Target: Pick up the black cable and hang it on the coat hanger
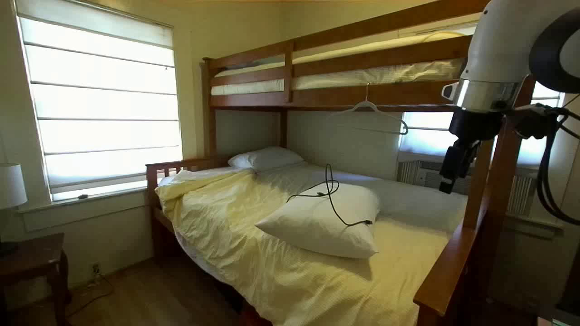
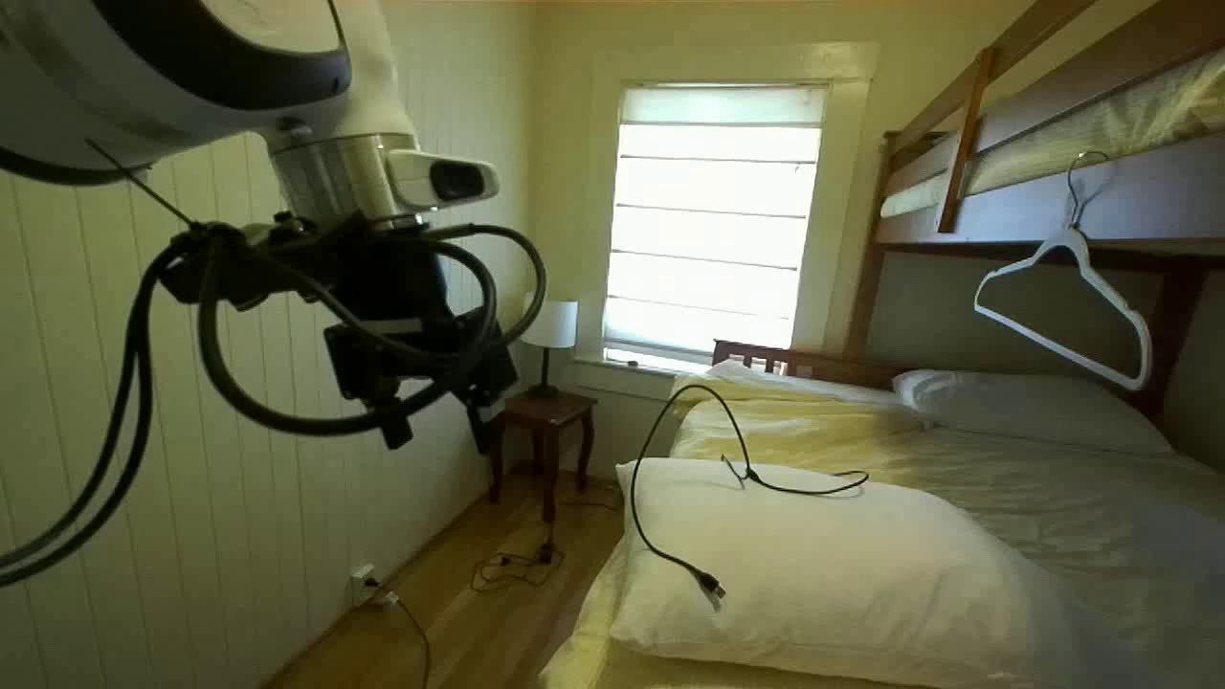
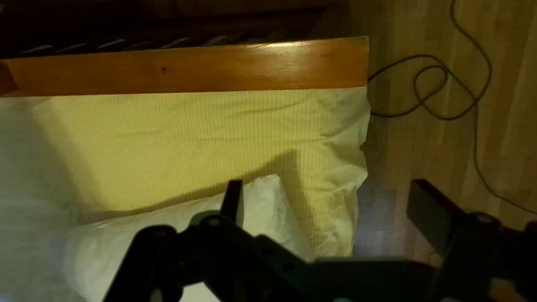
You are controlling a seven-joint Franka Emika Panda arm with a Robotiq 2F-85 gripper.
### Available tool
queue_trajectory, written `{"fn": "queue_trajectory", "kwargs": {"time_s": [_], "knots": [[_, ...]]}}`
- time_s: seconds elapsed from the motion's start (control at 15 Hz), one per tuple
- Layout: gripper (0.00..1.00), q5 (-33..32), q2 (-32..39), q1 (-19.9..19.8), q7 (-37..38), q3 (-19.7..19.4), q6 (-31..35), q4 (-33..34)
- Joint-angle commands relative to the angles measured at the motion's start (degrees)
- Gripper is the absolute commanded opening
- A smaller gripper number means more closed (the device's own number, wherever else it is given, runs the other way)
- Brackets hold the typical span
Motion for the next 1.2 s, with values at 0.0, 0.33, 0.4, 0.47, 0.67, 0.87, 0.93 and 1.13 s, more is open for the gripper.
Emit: {"fn": "queue_trajectory", "kwargs": {"time_s": [0.0, 0.33, 0.4, 0.47, 0.67, 0.87, 0.93, 1.13], "knots": [[1.00, -0.5, 0.1, 0.6, 0.5, -0.5, -0.2, 0.2], [1.00, -0.4, 5.8, -1.5, -2.7, -6.8, 2.6, 5.3], [1.00, 0.2, 6.9, -1.4, -4.0, -8.6, 3.5, 6.6], [1.00, 0.7, 8.7, -1.4, -5.0, -10.2, 4.1, 8.3], [1.00, -0.7, 17.1, -4.4, -2.4, -11.0, 3.7, 15.0], [1.00, 0.2, 14.7, -4.5, -3.1, -11.4, 3.9, 13.1], [1.00, 0.1, 16.7, -4.9, -3.1, -11.4, 4.0, 14.2], [1.00, 0.1, 16.9, -4.8, -3.1, -11.3, 4.0, 14.0]]}}
